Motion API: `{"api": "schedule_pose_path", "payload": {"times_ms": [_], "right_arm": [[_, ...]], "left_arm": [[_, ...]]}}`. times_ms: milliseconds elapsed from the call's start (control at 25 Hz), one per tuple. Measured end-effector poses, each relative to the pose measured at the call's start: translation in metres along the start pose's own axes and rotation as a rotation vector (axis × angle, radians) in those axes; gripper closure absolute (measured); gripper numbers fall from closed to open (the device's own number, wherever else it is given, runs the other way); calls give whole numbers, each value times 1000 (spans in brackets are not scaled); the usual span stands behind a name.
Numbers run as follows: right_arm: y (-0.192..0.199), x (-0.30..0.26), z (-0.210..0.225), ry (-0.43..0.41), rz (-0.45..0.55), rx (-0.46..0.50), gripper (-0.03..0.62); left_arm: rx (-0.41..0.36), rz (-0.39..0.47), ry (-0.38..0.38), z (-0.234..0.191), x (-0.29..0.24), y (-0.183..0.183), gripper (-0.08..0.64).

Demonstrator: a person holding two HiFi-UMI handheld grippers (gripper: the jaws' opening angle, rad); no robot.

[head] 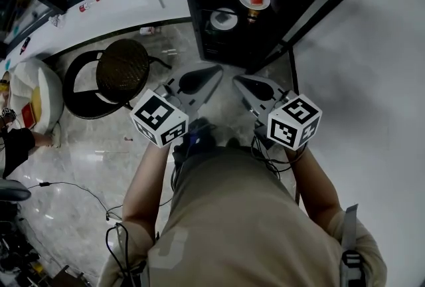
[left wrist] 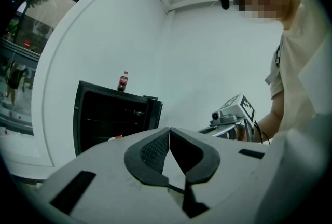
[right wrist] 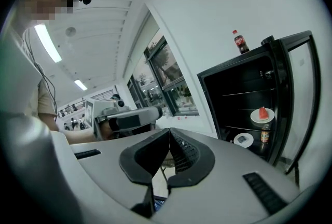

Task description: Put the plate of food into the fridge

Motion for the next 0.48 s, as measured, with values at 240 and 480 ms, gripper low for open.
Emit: {"api": "schedule_pose_path", "payload": {"times_ms": [240, 480], "right_arm": [[11, 25, 0, 13, 11, 7, 571], [15, 50, 4, 20, 37, 8, 571]], "left_arm": [[-10, 7, 11, 27, -9, 0, 550], [-45, -1, 17, 56, -19, -4, 551]]}}
Point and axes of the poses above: the fingertips, and each gripper's own axes: x backward along the fingers, z to its right, y out of its underside, the point moved 8 cm from there along x, backward along the fingers, and after that the axes turned 12 degrees about y, right-handed, at the moved point
